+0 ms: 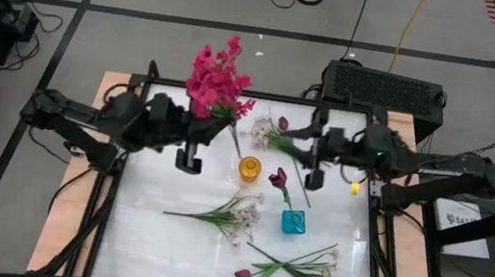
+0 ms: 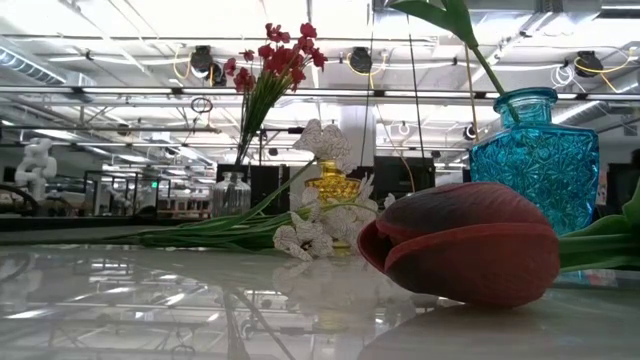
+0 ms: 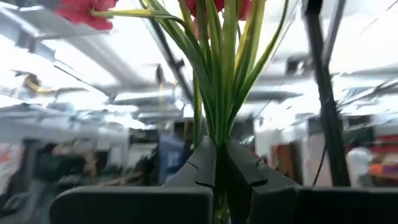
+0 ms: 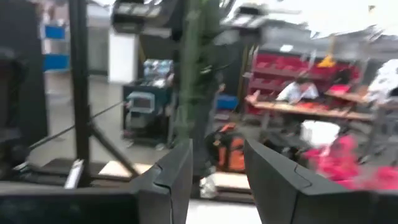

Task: Sort flowers into vase by color
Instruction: Put the pink flower into the transparent vase

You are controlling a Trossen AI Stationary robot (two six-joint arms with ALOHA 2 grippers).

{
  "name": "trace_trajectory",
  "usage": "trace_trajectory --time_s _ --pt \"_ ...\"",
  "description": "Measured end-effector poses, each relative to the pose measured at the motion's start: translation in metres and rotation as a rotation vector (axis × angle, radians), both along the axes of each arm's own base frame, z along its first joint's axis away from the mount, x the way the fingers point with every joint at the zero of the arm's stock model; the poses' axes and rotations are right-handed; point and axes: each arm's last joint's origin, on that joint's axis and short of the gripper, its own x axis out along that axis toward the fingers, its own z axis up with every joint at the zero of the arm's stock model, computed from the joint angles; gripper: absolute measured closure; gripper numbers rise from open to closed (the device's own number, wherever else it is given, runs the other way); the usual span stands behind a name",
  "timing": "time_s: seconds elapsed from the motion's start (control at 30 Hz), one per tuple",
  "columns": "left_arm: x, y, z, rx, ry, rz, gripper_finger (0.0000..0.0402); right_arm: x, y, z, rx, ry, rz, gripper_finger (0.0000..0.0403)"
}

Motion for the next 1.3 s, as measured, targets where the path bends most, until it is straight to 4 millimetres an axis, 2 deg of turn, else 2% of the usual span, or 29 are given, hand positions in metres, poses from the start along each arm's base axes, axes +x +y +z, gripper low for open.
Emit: trace_trajectory --time_s 0.2,0.43,0.63,1.03,1.3 --pt "0.017 0.009 -0.009 0.041 -0.066 -0.060 0.0388 0.035 0.014 0.002 -0.006 0.140 -0.006 0.0266" --pt "0.019 0.007 -0.010 0.039 -0.058 -0.095 0.0388 0.057 0.021 -0.004 -0.037 0.198 -0.010 0.0249" --pt "0.019 0.007 -0.011 0.046 -0.056 -0.103 0.0388 0.061 0.021 -0.005 -0.041 0.198 -0.007 0.0249" --pt "0.012 0.009 -0.006 0.068 -0.037 -0.084 0.0388 0.057 0.031 -0.004 -0.072 0.213 0.031 0.0271" --pt "0.014 0.009 -0.007 0.068 -0.037 -0.084 0.0388 0.057 0.031 -0.002 -0.063 0.193 0.027 0.0320"
